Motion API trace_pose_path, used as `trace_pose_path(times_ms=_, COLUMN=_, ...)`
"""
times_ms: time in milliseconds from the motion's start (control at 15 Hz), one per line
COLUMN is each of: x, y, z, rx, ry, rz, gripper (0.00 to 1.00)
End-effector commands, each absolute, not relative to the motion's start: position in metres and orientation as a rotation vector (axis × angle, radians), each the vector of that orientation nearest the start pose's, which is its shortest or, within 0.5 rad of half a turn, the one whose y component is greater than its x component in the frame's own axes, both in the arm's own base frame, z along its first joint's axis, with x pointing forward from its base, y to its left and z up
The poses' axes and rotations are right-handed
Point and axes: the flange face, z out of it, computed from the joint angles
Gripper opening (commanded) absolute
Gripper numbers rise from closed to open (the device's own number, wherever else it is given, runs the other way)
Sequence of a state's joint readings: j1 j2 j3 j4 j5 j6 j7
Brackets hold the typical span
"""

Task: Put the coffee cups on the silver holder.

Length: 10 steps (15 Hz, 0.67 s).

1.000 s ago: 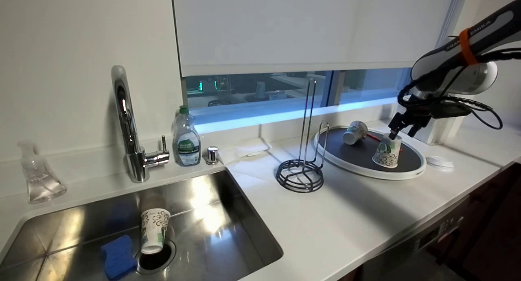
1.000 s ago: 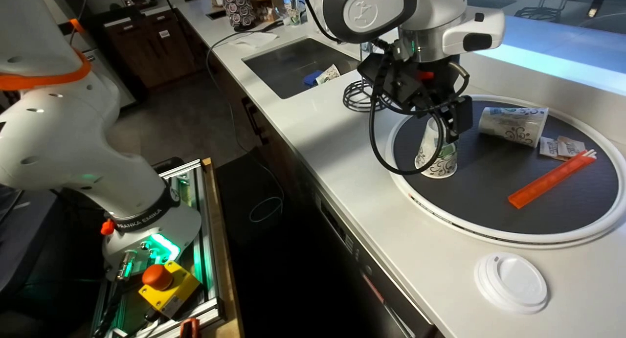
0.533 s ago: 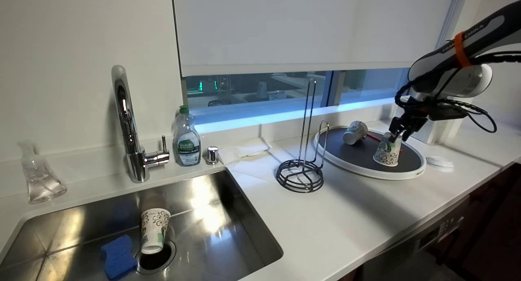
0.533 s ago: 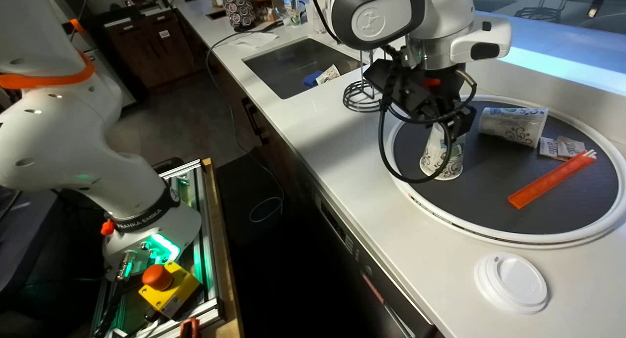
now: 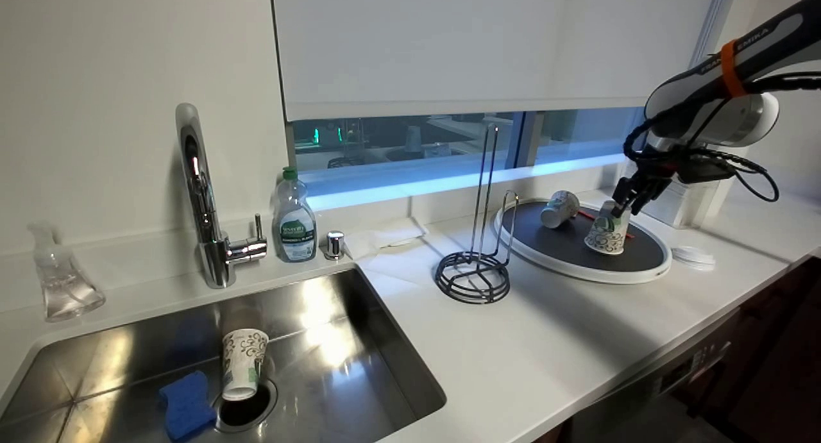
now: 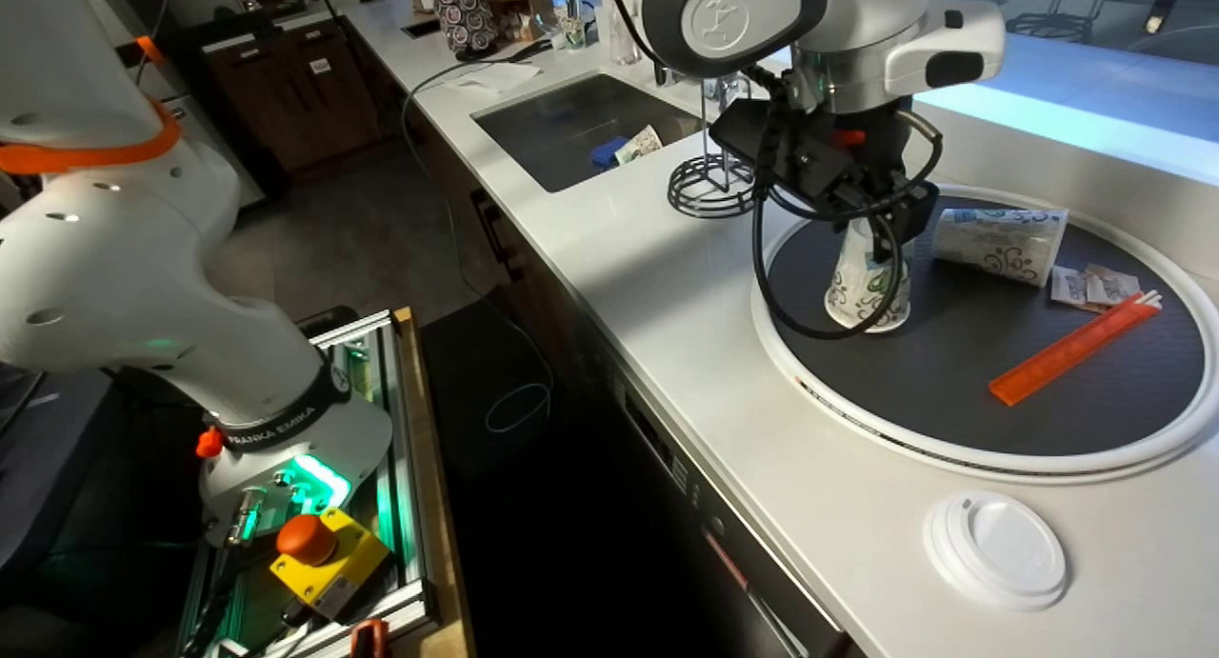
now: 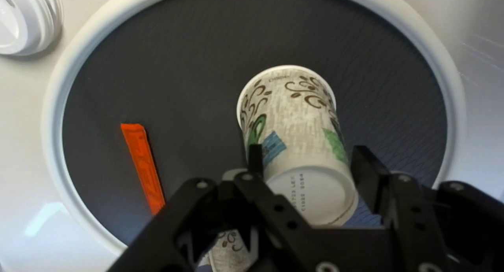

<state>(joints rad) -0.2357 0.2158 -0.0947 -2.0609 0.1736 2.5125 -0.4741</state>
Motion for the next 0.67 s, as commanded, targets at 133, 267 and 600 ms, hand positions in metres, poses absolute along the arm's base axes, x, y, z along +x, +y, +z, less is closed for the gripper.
trace_pose_path(times_ms=133, x=0.547, y=-0.165, z=0.397, rx=-3.024, ry=-0.354, rz=-0.490, gripper=0.33)
trace_pose_path(times_ms=267, x=0.539, y=-0.150, z=0.416, rx=-2.994, ry=-0.479, rz=-0.525, gripper=0.33)
trace_pose_path(times_ms=600, x=0.524, y=-0.117, z=0.464, rx=-2.884, ry=-0.688, rz=-0.610, gripper=0.33)
